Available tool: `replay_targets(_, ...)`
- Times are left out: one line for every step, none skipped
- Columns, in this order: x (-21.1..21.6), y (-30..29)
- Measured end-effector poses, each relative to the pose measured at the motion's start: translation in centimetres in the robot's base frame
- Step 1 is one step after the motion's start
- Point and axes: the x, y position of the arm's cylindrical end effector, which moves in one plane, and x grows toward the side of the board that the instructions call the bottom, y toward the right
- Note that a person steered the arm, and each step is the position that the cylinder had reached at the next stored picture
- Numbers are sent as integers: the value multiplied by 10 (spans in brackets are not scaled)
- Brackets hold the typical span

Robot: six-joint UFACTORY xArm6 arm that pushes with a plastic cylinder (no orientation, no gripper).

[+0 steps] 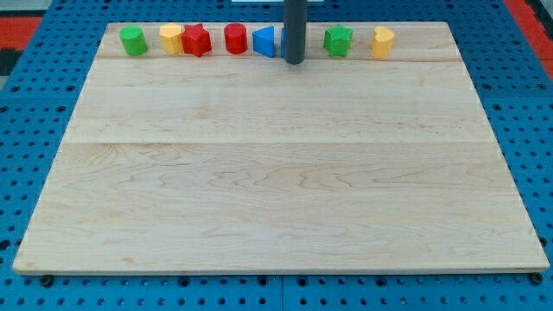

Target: Move the green star below the yellow heart

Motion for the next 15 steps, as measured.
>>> replay_targets(-16, 1)
replay_targets(-39, 17)
replay_targets(-61, -2)
replay_targets(-66, 32)
replay_targets(-72, 83)
replay_targets(-72, 84)
replay_targets(-43, 78)
replay_targets(-24, 79)
replay_targets(-26, 32)
replay_targets(-22, 6)
replay_targets(-8, 73)
replay_targets(3, 89)
replay_targets(13, 73)
replay_targets(35, 67)
replay_targets(43, 74)
